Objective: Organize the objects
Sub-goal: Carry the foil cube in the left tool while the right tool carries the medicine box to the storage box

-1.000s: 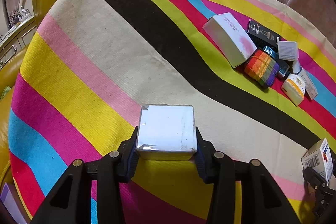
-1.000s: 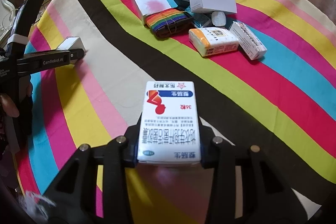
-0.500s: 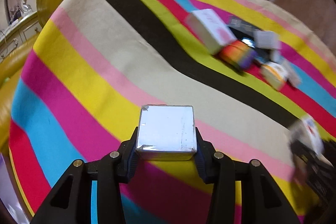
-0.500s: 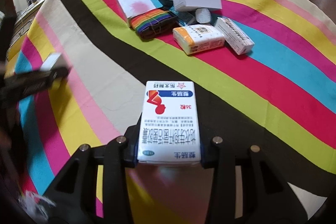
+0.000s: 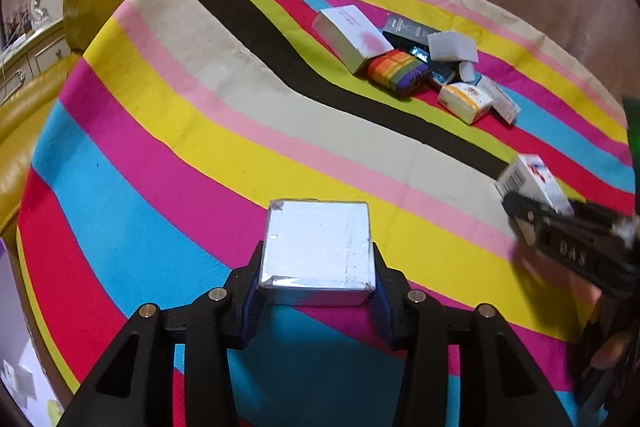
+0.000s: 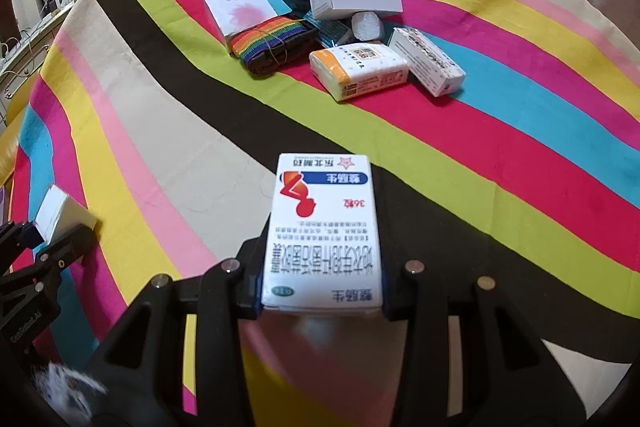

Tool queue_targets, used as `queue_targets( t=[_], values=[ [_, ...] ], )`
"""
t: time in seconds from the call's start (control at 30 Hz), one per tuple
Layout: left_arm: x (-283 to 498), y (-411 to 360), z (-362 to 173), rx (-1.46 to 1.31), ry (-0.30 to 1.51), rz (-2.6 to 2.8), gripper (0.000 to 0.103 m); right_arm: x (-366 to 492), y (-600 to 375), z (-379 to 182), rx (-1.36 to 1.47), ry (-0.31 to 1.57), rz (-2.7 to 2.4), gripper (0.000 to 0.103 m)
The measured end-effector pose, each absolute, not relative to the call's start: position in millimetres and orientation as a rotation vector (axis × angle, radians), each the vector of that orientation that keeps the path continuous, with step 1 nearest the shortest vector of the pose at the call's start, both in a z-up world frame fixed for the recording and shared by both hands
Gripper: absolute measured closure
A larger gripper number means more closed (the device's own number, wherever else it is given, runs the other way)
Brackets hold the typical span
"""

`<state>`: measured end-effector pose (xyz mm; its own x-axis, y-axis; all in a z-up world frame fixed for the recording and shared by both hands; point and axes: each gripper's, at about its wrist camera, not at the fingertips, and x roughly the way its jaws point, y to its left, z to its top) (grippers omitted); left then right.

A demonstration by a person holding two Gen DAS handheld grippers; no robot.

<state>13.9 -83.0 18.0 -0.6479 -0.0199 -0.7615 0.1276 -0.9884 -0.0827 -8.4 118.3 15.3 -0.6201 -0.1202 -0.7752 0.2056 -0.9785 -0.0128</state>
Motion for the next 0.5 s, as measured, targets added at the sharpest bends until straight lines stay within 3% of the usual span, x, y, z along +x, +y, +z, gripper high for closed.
queue_targets(
  t=[0.5],
  values=[
    [12,-75,17,1.288,0.104,-2.747,0.056,73,129,18,1.261,0.081,-2.72,0.059]
  ],
)
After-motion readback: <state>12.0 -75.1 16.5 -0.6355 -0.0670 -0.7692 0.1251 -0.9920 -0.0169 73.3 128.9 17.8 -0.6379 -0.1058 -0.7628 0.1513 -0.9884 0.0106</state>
